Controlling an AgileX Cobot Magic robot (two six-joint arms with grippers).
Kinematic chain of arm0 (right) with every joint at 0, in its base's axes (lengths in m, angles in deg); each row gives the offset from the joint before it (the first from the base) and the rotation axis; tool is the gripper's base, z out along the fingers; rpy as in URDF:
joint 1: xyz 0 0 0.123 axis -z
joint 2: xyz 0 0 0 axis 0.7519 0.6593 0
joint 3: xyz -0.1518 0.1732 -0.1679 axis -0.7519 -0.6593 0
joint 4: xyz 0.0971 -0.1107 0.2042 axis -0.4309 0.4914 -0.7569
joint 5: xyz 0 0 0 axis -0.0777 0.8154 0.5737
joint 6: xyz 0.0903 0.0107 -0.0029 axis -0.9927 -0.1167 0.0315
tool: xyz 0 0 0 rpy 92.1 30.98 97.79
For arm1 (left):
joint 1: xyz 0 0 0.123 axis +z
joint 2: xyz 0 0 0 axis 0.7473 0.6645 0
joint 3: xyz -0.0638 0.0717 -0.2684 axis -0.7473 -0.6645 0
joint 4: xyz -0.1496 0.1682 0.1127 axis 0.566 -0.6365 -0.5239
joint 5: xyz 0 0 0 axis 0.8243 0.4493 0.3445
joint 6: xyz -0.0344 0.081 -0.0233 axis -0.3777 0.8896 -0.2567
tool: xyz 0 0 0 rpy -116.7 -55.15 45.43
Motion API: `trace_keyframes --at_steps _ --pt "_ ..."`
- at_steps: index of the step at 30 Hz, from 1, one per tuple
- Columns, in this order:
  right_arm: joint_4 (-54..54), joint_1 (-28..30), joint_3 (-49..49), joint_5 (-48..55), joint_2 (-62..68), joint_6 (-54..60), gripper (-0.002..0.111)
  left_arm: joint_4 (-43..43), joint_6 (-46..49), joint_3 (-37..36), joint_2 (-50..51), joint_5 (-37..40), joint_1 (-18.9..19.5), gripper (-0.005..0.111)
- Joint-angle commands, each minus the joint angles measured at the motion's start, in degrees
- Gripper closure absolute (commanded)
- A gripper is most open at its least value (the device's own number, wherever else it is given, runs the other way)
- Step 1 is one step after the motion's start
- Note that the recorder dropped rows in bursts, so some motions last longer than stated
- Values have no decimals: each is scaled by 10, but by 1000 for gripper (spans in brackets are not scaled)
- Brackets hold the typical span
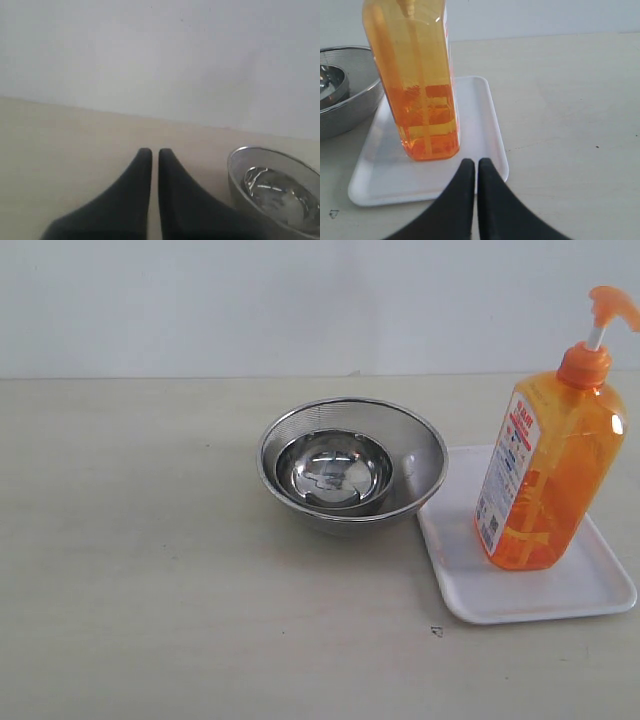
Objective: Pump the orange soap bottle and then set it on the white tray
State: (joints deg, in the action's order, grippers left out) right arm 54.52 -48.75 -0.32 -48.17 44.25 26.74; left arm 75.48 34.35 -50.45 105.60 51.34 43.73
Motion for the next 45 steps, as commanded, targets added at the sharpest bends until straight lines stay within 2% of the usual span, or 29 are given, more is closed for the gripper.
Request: trace_keyframes --at_steps 1,4,8,10,16,18,25,29,32,35,37,39,40,45 --pt "-1 0 0 -4 -4 1 108 6 53 -29 -4 11 0 102" --pt "-1 0 0 -4 -4 1 108 6 157 -36 -4 11 0 102" --pt "-1 0 0 -4 -4 1 108 6 351 -36 -4 11 0 102" --pt "-1 0 0 -4 -4 1 108 6 342 -36 -4 -2 0 102" --pt "-1 0 0 -4 -4 2 108 6 87 -36 -4 0 0 102" --pt "-1 0 0 -4 -4 2 108 6 32 -36 -4 0 0 102" --pt "-1 0 0 -4 -4 2 108 3 19 -36 -4 24 0 102" --pt "-1 0 0 -4 -4 3 108 -120 -56 -36 -4 45 0 102" --pt "-1 0 0 -4 -4 3 108 -286 -167 -36 -4 47 0 102" --pt "-1 0 0 -4 -4 3 108 -499 -378 -36 -4 46 0 102" --pt "-1 0 0 -4 -4 3 108 -655 -611 -39 -4 43 0 102" --pt "-1 0 0 -4 -4 3 108 -745 -760 -44 -4 41 0 102" --pt "-1 0 0 -4 -4 3 108 -755 -790 -46 -4 44 0 102" --pt "-1 0 0 -4 -4 3 108 -747 -792 -52 -4 43 0 102"
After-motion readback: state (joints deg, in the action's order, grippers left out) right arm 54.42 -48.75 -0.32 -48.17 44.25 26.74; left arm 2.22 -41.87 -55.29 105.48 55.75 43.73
